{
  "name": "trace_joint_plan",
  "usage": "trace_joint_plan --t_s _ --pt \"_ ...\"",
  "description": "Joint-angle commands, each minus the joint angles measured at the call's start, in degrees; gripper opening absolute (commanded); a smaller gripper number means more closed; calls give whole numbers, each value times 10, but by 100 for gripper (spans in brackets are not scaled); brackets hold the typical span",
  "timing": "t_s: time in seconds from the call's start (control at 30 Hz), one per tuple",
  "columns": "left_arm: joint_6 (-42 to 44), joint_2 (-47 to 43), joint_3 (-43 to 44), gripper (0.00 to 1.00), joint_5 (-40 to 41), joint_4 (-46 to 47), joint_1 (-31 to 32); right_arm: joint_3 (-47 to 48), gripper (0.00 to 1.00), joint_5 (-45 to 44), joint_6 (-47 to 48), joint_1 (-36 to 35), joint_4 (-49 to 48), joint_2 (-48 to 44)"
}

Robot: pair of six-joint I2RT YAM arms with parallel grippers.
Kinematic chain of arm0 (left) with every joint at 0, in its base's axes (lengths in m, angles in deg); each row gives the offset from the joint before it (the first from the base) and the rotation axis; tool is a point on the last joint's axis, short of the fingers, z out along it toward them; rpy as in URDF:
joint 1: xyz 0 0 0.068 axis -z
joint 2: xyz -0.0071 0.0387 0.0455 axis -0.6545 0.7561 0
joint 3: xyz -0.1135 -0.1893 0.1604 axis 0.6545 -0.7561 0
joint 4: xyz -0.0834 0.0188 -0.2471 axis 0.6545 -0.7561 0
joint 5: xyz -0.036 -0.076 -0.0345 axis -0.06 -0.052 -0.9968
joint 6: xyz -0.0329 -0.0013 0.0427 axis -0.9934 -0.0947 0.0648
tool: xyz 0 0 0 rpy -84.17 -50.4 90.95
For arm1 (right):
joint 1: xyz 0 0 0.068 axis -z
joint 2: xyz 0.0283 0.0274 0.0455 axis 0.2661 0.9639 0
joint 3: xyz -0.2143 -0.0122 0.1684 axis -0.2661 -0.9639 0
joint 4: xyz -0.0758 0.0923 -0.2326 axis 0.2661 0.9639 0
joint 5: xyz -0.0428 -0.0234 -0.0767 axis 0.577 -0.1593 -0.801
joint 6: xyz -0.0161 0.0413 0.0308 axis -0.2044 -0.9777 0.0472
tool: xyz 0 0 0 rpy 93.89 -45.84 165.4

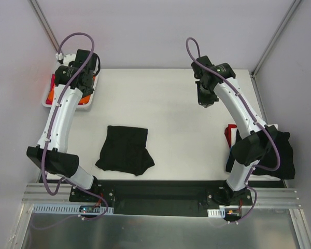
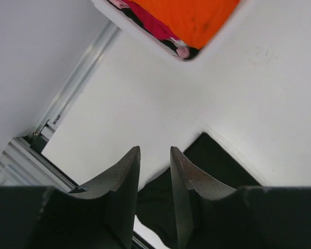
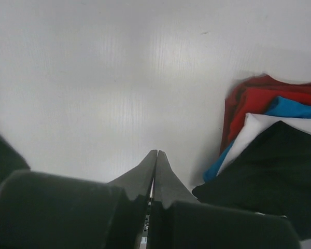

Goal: Fold and stack the t-shirts

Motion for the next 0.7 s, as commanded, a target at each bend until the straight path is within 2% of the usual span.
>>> trace_joint_plan --t_s 0.0,0.13,0.17,0.2,0.3,0.33,0.4,0.47,0.57,0.6,0.67 --pt "-32 -30 24 32 104 -38 -19 -29 1 -82 24 -1 96 -47" --pt "-43 -16 69 50 28 -64 -85 -101 1 -135 34 1 44 -119" --pt "-45 -13 78 49 -3 -71 -95 -113 1 -141 29 5 31 -133" --pt "-49 -17 84 46 -14 -87 -104 -134 1 -143 24 8 24 -145" --pt "-109 -39 60 27 -16 -126 -130 -190 1 -99 -1 28 -10 -189" --pt "-157 -44 48 18 -16 -133 -135 -201 1 -86 -5 38 -28 -203" --pt "-188 -56 8 12 -53 -121 -146 -221 1 -81 -18 41 -33 -207" --pt "-185 -41 -6 11 -94 -98 -151 -227 1 -79 -34 41 -32 -205" --pt "-153 15 -29 14 -230 -50 -152 -237 1 -68 -71 41 -30 -190" --pt "-141 32 -55 14 -304 -40 -148 -239 1 -66 -80 40 -31 -185" --pt "-136 90 -71 13 -339 -36 -139 -228 1 -67 -97 40 -29 -162"
